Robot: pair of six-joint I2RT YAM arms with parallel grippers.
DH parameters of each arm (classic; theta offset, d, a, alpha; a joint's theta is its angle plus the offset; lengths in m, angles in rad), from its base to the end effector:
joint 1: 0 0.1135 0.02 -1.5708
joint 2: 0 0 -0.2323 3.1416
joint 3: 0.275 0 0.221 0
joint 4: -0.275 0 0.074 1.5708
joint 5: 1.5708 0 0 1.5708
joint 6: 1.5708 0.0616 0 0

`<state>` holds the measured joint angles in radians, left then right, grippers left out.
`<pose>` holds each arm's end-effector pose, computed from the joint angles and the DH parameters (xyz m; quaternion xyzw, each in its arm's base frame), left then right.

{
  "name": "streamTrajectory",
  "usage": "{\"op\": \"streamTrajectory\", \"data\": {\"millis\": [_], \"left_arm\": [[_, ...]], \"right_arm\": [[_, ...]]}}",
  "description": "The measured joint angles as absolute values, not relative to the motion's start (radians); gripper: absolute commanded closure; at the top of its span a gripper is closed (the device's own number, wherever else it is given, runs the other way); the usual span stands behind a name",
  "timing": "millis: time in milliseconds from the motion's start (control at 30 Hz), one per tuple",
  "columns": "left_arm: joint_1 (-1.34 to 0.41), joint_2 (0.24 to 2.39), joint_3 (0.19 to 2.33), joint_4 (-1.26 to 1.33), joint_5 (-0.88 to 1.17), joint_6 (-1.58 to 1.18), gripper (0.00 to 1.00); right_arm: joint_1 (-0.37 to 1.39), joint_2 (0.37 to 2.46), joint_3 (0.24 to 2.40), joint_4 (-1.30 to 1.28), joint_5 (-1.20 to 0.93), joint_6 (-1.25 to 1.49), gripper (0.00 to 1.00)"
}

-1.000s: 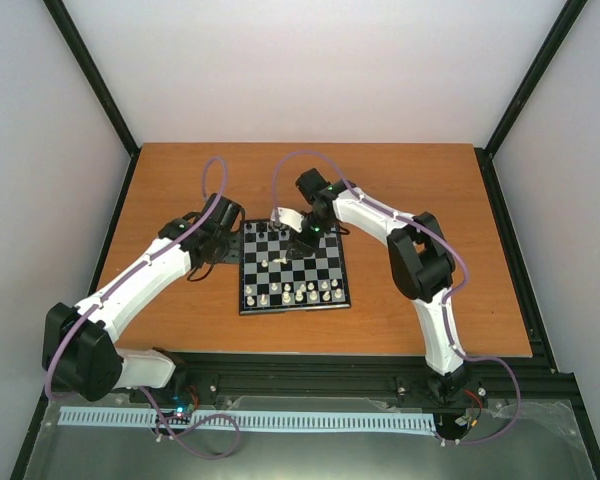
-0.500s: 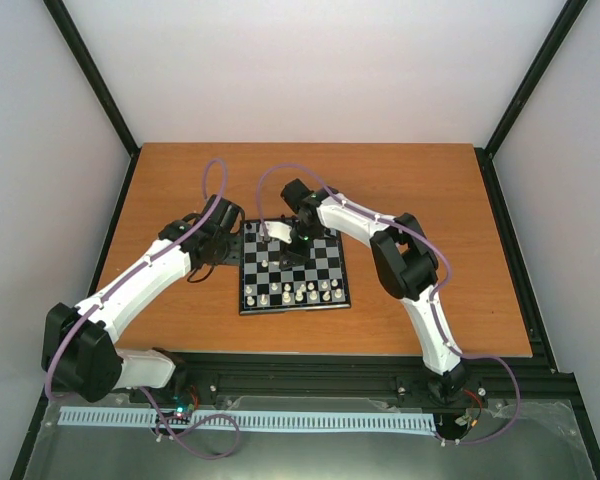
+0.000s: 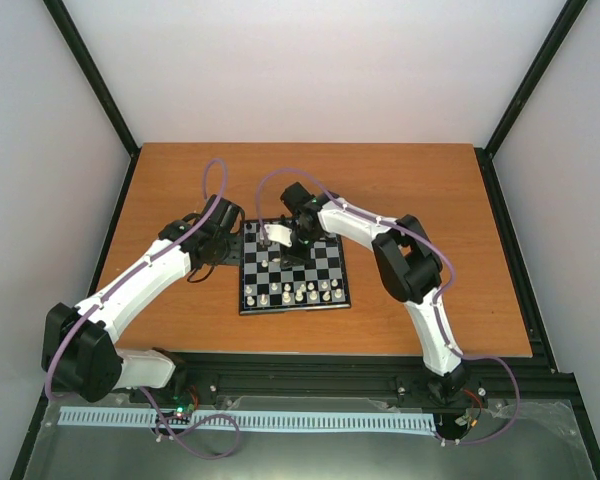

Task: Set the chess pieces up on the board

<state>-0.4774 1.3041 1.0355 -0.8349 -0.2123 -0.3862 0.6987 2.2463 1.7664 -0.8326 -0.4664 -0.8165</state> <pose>0.2193 -0.0989 0.2192 0.0196 0.9675 -0.0027 0.2522 0.2996 0.2879 0.1251 -0.6846 0.6805 0.2214 0.1386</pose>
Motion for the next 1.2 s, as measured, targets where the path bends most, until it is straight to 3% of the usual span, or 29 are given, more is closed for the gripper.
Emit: {"op": "streamTrajectory", "data": {"millis": [367, 767, 1000, 1200], "left_arm": [[-0.477, 1.304, 1.035, -0.834, -0.209, -0.386, 0.46], [-0.476, 1.265, 1.034, -0.749, -0.07, -0.48, 0.46], [-0.476, 1.192, 0.982, -0.501, 0.065, -0.638, 0.49], [-0.475, 1.184, 0.887, -0.249, 0.228, -0.755, 0.49]], "right_arm": [[0.746, 2.177, 1.662, -0.744, -0.343, -0.818, 0.81], [0.734, 2.035, 1.599, -0.744, -0.376, -0.756, 0.83], [0.674, 1.814, 1.536, -0.726, -0.503, -0.669, 0.82], [0.616, 1.755, 1.471, -0.682, -0.617, -0.575, 0.82]]}}
